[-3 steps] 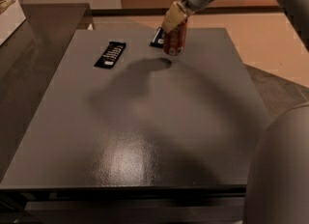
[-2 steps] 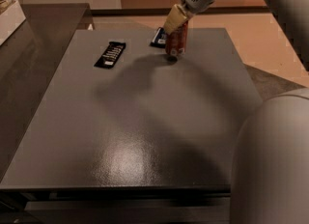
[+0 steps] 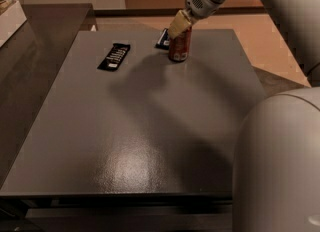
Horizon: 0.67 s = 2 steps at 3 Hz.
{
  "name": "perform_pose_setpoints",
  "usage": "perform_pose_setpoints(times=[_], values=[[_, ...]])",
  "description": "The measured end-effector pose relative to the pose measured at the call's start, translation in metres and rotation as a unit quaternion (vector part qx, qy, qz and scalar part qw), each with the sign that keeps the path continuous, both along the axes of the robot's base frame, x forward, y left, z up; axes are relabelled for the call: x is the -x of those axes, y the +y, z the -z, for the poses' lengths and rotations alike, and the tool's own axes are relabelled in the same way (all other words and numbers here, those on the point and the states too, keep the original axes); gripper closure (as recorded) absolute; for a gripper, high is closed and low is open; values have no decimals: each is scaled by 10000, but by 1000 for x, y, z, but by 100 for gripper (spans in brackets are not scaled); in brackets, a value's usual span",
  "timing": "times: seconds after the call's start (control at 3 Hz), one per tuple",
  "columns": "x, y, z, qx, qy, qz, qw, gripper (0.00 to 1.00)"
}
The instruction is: Move coke can near rxbar blueberry
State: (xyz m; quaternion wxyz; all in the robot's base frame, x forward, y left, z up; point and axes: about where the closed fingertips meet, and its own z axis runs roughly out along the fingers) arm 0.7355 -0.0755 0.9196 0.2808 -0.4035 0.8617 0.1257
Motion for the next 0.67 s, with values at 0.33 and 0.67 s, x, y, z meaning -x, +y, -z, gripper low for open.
perform_pose_setpoints(times=[0.33, 0.67], values=[[-1, 2, 3, 4, 24, -15, 10000, 36], [-1, 4, 6, 5, 46, -29, 10000, 13]])
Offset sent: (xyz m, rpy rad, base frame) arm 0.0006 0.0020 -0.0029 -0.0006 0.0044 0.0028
